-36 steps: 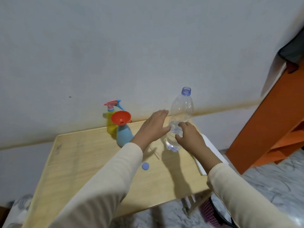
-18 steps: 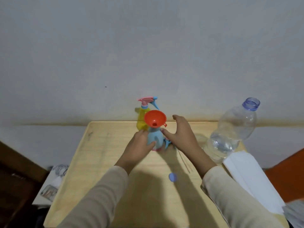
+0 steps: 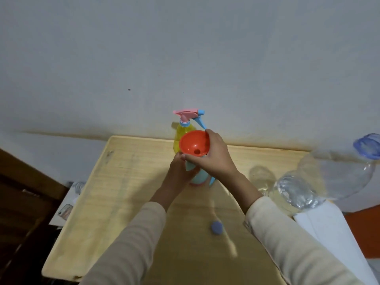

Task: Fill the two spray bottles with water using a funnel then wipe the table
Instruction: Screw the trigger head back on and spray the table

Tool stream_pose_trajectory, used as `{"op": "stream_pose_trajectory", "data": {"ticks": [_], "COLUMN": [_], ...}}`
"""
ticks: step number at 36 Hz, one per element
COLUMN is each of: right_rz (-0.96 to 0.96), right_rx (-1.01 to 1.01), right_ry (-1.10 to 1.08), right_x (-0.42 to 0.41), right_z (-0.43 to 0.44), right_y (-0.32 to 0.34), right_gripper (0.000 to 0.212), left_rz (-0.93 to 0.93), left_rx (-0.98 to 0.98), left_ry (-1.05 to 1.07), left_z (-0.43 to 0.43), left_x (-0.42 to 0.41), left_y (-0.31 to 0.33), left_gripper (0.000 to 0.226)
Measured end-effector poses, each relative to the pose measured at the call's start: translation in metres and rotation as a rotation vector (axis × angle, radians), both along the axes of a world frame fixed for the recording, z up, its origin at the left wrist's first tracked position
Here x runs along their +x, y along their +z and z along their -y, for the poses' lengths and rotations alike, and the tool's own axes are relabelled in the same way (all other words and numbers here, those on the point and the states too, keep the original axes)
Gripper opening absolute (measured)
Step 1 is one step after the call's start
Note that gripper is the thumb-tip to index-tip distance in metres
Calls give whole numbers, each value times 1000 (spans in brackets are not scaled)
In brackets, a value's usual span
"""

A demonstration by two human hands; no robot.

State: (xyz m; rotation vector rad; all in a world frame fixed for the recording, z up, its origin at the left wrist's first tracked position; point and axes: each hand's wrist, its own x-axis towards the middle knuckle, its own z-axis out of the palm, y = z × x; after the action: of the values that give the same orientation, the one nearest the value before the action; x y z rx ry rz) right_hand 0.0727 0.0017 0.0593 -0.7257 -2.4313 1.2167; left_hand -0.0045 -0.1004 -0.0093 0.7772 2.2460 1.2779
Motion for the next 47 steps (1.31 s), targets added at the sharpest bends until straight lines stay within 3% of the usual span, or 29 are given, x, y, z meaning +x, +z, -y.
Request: {"op": "stream_pose_trajectory", "data": {"ticks": [5,11,16,20,23,27,44,47], "right_rz": [4,-12,-139,-185,-112,-1,35,57], "right_rx": [-11,-18,-60,-132,-151,-176,-263,-237], "right_ry": [29,23,-133,-322,-425,-517,-635,-609], "right_x": [4,9,21,44,62,81,90,90], "right_z": [-4,-8,-20,-34,-40,-38,-29,-29], "right_y": [0,2,9,-3,-29,-66,-102,-102], "right_gripper": [91,91,88,88,97,105,61,77], "left_rz": [6,-4,-76,-86,-87,-112,-115,-101], "left_rx": [72,90,89,97,112,143,178,180], "left_ry": [18,2,-5,14,28,60,93,100], "left_z": [-3,-6,-7,-3,1,6,51,58], "left_x": [4,1,1,1,3,3,2,2], "left_y": [0,-6,-10,-14,-16,-20,-25,-25], "left_gripper": [51,63,85,81,77,56,53,58]}}
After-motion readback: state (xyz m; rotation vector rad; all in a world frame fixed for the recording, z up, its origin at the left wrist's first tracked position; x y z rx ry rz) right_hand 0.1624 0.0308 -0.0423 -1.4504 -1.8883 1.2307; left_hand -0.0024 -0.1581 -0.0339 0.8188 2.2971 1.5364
